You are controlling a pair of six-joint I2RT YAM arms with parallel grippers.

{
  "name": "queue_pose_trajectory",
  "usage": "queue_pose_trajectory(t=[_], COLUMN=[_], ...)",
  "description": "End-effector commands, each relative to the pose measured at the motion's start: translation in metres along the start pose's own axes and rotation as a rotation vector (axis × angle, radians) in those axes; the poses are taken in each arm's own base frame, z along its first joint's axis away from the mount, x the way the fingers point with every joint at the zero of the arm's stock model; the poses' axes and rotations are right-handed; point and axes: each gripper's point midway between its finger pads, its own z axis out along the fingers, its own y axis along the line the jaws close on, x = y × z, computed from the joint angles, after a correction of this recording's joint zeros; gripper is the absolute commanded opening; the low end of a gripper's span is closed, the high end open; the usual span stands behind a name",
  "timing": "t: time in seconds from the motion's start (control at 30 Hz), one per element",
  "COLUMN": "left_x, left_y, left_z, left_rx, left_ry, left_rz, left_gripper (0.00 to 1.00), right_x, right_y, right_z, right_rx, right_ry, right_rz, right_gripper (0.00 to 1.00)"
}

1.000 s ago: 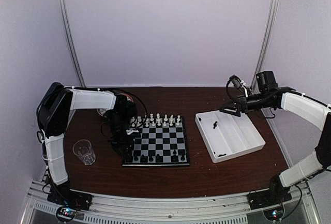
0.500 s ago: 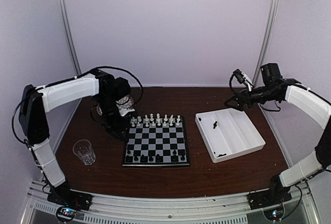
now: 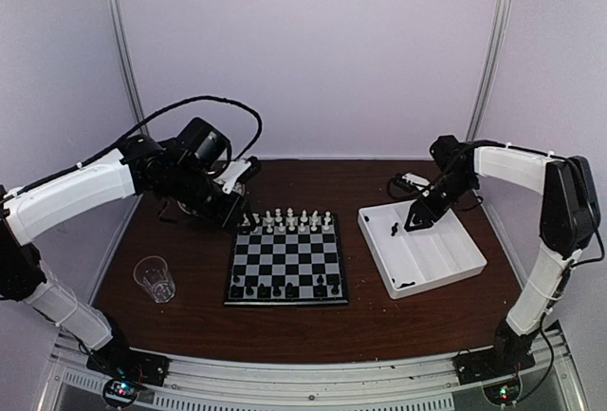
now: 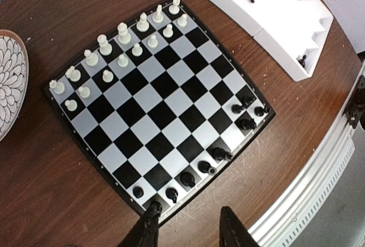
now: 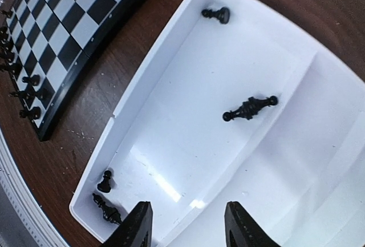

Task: Set up the chess pieces on the board
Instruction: Adjust the chess pile in the storage box.

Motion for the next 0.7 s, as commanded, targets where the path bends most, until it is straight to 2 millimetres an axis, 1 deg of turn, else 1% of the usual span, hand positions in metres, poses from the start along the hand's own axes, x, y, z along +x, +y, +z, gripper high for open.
queue_pose_trajectory(t=[0.0, 0.07, 0.13, 0.2, 0.37, 0.47, 0.67], left_x=[-0.044, -0.042, -0.04, -0.036, -0.033, -0.035, -0.039], left_y=[-0.013, -0.018, -0.022, -0.024, -0.021, -0.022, -0.026], left_z=[0.001, 0.002, 0.001, 0.0, 0.0, 0.003, 0.008], left_rx=[0.026, 0.034, 0.043, 0.045, 0.033, 0.035, 0.054], left_ry=[-0.207, -0.201, -0.193, -0.184, -0.181, -0.176, -0.165], left_rz=[-0.016, -0.002, 0.012, 0.018, 0.016, 0.015, 0.018], left_gripper=[0.37, 0.38, 0.38, 0.38, 0.38, 0.38, 0.38], right_x=[0.01, 0.013, 0.02, 0.029, 0.057, 0.07, 0.083], right_y=[0.006, 0.018, 0.033, 0.043, 0.07, 0.081, 0.094], right_z=[0.029, 0.037, 0.04, 0.038, 0.03, 0.037, 0.057], right_rx=[0.08, 0.032, -0.038, -0.072, -0.161, -0.169, -0.157], right_ry=[0.157, 0.191, 0.21, 0.222, 0.276, 0.321, 0.372], right_rz=[-0.06, -0.082, -0.114, -0.14, -0.216, -0.247, -0.319], right_gripper=[0.46, 0.45, 0.45, 0.47, 0.56, 0.59, 0.59])
